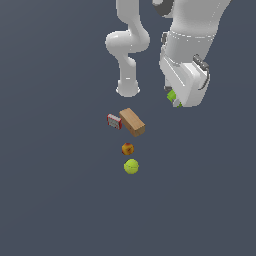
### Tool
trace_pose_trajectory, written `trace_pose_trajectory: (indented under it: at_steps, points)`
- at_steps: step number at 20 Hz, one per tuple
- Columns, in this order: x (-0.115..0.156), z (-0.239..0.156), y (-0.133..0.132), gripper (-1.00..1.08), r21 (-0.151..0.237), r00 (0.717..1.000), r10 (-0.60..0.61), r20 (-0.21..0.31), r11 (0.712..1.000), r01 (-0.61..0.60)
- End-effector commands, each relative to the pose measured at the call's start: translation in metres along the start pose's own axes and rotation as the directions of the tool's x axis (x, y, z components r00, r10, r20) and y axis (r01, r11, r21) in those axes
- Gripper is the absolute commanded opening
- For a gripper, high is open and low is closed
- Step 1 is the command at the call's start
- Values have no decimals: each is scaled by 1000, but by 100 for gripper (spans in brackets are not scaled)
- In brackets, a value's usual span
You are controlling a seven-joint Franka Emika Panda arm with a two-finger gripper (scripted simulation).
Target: Pick up a designated object from a clutter of objects.
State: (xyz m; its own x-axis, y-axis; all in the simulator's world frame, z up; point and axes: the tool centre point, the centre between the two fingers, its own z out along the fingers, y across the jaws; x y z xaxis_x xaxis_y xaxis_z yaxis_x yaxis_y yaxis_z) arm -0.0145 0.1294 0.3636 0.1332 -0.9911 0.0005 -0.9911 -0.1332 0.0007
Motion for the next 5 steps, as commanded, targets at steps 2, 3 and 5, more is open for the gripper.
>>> trace_pose_trajectory:
  at_steps: [2,3,5]
  points:
    - [-6,-7,-3,-100,1,1000,1,0,1000,-1]
    - [-7,-8,-3,-100,1,1000,1,0,1000,-1]
    - [-7,-8,-4,-100,1,1000,1,0,1000,-1]
